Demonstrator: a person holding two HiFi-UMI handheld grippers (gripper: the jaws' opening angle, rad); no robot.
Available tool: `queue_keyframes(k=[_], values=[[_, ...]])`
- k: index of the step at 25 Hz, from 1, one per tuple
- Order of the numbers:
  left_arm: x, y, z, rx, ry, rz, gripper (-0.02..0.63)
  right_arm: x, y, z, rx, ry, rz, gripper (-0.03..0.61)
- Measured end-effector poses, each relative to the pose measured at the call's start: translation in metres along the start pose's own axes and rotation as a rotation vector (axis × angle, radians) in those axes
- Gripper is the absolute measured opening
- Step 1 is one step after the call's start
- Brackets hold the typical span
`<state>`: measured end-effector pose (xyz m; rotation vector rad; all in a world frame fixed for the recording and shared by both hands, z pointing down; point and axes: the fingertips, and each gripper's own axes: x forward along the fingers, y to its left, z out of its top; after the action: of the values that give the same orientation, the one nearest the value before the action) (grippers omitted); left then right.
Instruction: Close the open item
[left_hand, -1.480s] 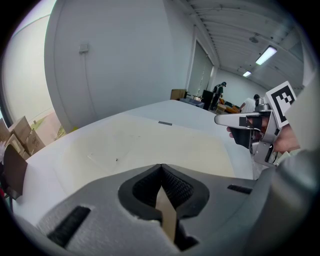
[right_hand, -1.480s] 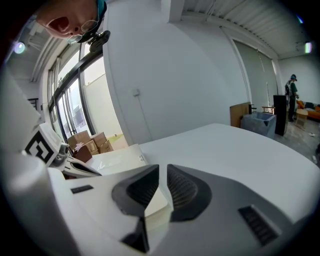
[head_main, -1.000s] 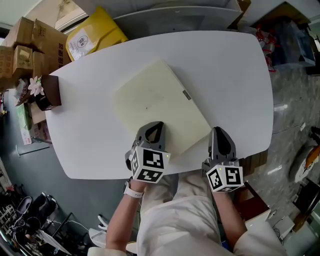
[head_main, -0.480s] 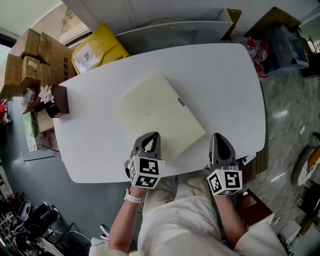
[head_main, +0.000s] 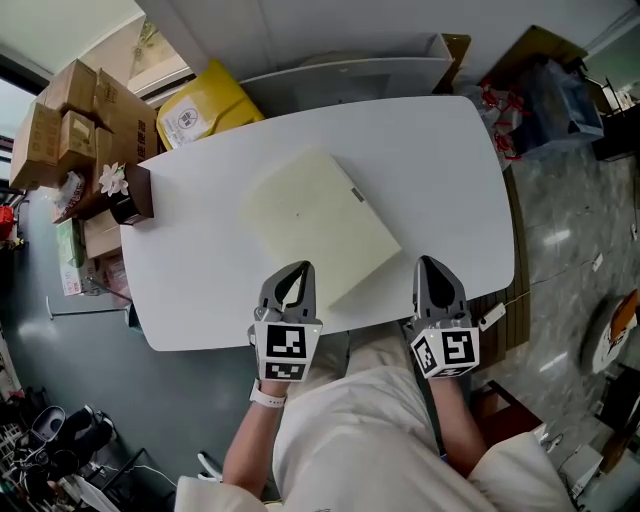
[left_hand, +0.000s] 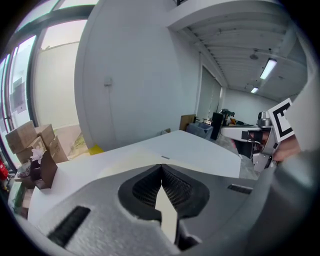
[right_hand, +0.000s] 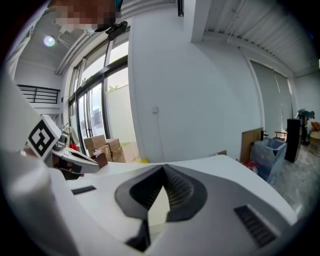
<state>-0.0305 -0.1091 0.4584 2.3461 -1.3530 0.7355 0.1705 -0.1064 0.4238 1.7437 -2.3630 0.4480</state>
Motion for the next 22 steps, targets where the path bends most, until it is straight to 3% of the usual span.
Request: queue_keyframes(k=[16,22], values=[[-0.127,-0.002,0.054,-0.070,-0.245,0.092,0.026,-0.061,0.050,0.081,-0.142,-0.119,0.123,0.015],[-0.159,-0.001,0.061,-0.113,-0.311,0.107,0.026,-0.077,0.067,0.094,-0.217,-0.136,0.162,0.015]])
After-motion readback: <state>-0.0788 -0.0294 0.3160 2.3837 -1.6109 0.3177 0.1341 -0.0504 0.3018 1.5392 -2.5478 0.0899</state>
